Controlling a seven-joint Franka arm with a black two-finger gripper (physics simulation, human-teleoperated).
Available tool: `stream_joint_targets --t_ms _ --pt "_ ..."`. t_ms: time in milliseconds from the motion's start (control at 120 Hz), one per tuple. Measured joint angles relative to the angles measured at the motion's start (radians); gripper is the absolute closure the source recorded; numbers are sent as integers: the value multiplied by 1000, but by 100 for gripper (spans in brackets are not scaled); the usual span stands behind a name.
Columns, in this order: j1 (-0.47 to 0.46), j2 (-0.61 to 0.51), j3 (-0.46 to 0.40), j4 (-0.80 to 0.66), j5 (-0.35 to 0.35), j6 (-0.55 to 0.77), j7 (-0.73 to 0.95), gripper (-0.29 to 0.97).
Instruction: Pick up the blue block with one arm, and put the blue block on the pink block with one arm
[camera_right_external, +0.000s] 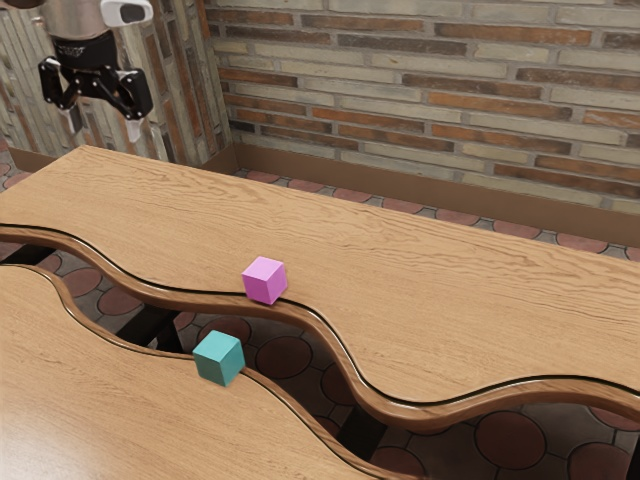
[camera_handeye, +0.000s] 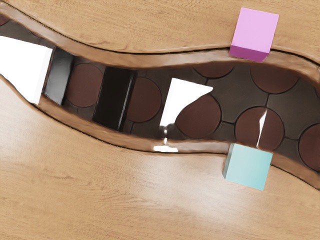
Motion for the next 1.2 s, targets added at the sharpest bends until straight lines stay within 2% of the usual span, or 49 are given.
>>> stream_joint_targets --t_ms 367,392,492,567,617,717,833,1200 --pt "-4 27 -8 -19 1 94 87 0" --pt "-10 7 -10 -85 -3 114 83 0" --pt "-33 -109 -32 -502 -44 316 68 0" --pt "-38 -131 -53 -668 -90 476 58 0" --pt "-38 -127 -64 -727 -121 570 49 0" --pt "-39 -79 -78 -787 -181 700 28 0" --pt "-36 -69 -80 -840 -211 790 12 0" --pt "-41 34 -81 -901 -256 901 -29 0"
